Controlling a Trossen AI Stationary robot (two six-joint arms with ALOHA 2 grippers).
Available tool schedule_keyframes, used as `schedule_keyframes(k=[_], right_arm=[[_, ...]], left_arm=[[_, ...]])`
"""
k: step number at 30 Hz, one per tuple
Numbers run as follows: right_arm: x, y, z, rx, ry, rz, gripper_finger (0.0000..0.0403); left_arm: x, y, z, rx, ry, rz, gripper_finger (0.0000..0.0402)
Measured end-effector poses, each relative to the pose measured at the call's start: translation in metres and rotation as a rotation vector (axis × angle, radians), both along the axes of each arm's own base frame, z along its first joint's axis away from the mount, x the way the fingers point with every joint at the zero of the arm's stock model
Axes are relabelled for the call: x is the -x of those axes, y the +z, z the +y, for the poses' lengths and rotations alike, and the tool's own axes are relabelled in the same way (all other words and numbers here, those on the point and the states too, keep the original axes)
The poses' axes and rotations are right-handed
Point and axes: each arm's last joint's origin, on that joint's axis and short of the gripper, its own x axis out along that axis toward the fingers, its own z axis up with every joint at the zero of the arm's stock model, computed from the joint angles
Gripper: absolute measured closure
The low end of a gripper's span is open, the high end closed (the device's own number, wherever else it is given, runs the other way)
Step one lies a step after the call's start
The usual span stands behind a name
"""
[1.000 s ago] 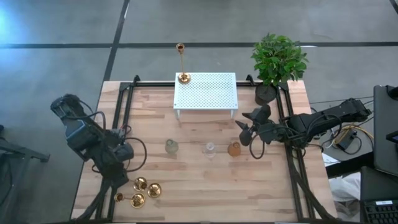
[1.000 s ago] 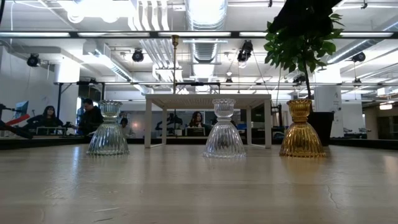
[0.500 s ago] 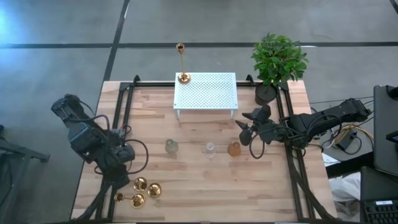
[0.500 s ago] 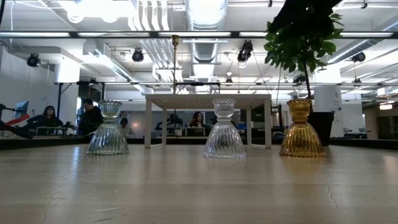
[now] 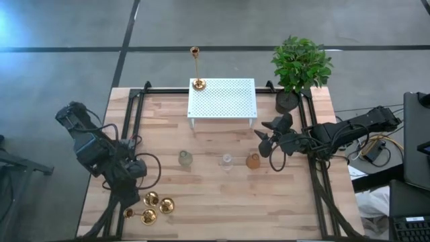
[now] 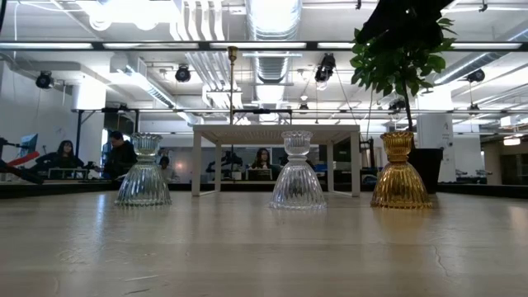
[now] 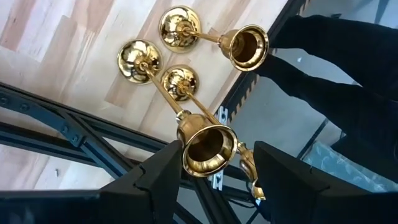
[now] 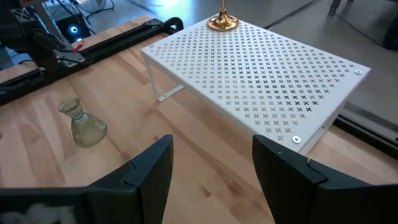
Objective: Pick & Place candle stick holders
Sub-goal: Align the gold candle holder with the other gold candle holder on the shelf
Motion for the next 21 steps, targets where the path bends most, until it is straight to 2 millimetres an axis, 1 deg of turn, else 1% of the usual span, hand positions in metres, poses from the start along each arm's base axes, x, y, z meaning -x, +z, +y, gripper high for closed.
schedule_keyframes(k=[4, 14, 21], right_arm=[[0.000, 0.000, 0.000, 0.000, 0.000, 0.000, 0.0193], [0.000, 0.000, 0.000, 0.000, 0.000, 0.000, 0.0193], [0.000, 0.000, 0.000, 0.000, 0.000, 0.000, 0.0193]], left_arm=[[0.000, -0.006, -0.001, -0.015, -0.017, 0.011, 0.0197], [-0.001, -0.038, -0.002, -0.077, -0.037, 0.108, 0.0197], [-0.002, -0.040, -0.003, -0.071, -0.044, 0.097, 0.0197]])
